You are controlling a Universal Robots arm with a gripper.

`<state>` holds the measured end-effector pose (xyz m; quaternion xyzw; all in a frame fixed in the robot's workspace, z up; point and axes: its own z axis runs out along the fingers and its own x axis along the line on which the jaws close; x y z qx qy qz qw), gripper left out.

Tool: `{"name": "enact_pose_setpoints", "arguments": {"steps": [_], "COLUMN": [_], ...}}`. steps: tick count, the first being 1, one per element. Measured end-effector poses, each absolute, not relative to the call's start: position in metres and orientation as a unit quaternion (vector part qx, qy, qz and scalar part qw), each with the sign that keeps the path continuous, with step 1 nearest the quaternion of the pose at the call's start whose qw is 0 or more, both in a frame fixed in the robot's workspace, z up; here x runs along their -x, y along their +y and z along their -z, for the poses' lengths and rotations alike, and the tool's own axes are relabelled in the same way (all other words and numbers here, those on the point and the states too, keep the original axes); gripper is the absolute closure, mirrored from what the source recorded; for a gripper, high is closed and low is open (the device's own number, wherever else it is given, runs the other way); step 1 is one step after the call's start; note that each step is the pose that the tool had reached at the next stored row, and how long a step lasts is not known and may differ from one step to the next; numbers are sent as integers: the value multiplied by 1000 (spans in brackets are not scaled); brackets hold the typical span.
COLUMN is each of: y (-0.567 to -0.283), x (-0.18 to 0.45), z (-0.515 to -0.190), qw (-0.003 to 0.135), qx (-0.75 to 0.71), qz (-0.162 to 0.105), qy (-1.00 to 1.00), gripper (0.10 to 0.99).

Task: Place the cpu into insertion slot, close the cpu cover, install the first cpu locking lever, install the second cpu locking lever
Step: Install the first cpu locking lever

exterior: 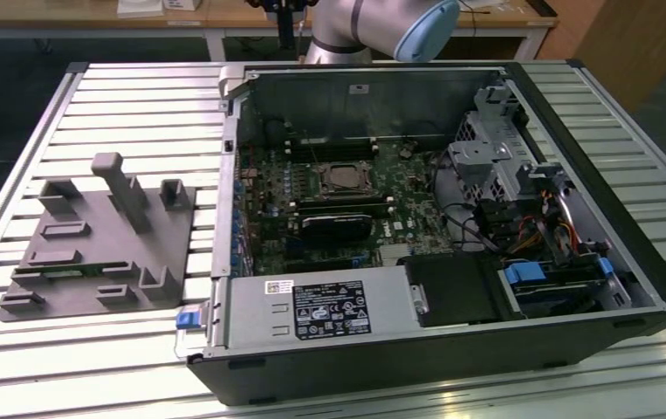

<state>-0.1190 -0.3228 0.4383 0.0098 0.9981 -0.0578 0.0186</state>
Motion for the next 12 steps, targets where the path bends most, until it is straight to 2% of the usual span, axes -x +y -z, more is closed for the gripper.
{"name": "enact_pose_setpoints", "arguments": {"steps": [12], "y": [-323], "x": [119], "z": [-435], "qw": [19], "qx": [-10], "qz": [58], "qy": [998], "gripper": [980]}}
